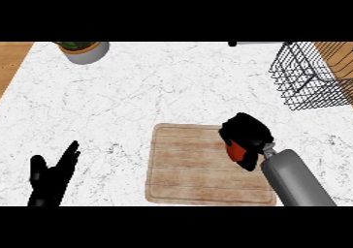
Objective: Pick the bell pepper from the cutting board and place it in the basket
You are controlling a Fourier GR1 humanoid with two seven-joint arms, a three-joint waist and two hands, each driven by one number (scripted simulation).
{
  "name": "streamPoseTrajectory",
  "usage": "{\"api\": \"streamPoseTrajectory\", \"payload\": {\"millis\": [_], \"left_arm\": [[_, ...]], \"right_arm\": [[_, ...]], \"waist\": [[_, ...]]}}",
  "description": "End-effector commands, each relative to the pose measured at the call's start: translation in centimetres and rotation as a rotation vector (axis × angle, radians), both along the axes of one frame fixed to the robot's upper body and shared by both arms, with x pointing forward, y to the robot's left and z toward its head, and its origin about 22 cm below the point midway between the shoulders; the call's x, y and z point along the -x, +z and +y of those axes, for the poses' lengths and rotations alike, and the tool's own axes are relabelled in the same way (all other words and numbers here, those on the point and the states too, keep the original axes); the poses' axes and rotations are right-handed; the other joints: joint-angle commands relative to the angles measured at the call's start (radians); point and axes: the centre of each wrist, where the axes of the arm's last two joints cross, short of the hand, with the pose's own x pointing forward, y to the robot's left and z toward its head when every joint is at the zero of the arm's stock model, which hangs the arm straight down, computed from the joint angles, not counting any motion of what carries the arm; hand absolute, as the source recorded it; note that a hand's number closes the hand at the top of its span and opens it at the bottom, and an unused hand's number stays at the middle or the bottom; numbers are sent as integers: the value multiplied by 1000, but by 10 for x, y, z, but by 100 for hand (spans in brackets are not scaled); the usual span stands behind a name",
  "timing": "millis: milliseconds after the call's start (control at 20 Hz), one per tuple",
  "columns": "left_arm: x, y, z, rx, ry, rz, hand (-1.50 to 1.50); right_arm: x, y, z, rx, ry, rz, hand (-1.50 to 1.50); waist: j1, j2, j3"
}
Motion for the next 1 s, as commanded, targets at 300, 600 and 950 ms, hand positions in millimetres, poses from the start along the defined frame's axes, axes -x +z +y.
{"api": "streamPoseTrajectory", "payload": {"millis": [300,600,950], "left_arm": [[10,-5,9,11,35,59,0],[19,-11,2,4,20,63,0],[1,-10,5,8,2,56,0]], "right_arm": [[34,12,-17,-652,-590,-27,150],[39,106,-43,-1011,-596,-221,150],[67,212,-88,-1028,-777,-353,150]], "waist": [[-34,6,-3],[-10,4,-8],[7,12,-9]]}}
